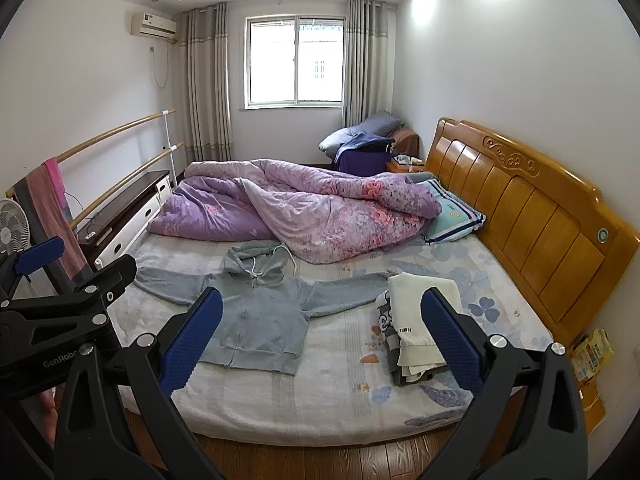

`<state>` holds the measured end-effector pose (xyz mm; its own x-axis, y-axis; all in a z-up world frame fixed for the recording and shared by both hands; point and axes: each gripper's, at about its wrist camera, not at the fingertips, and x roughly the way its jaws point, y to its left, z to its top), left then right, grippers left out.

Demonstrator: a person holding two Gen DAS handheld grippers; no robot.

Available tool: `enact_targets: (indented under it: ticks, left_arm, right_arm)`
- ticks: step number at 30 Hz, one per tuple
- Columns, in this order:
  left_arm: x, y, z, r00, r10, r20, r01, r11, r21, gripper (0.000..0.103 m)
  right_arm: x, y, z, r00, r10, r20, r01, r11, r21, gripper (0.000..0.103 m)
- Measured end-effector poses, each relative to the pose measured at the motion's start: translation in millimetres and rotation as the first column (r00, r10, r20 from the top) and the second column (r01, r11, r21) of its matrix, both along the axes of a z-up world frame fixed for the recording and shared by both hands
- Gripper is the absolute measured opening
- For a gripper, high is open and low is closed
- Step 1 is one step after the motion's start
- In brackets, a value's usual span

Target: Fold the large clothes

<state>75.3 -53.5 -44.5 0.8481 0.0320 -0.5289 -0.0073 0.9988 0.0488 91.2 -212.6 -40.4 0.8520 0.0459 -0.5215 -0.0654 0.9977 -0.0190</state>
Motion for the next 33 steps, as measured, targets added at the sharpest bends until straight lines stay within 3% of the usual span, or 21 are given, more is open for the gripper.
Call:
enact_targets:
  ticks: [14, 20, 33]
  left_arm:
    - [65, 11, -22, 0.997, -0.011, -0.079, 0.010, 1.000, -0.005, 0.098]
    - [114, 37, -40, 0.991, -0.018, -0.131, 0.017, 1.000, -0.003, 0.098]
    - [297, 170, -94, 0.965, -0.095, -0.243, 0.082, 0.995, -0.062, 0.098]
  right_arm:
    - [52, 8, -24, 0.998, -0.011, -0.064, 0.011, 1.000, 0.011, 0.096]
    - [93, 35, -43, 0.993, -0.019, -0.116, 0.021, 1.000, 0.015, 0.096]
    - [242, 158, -77, 0.976, -0.048, -0.211, 0.041, 0.998, -0.038, 0.096]
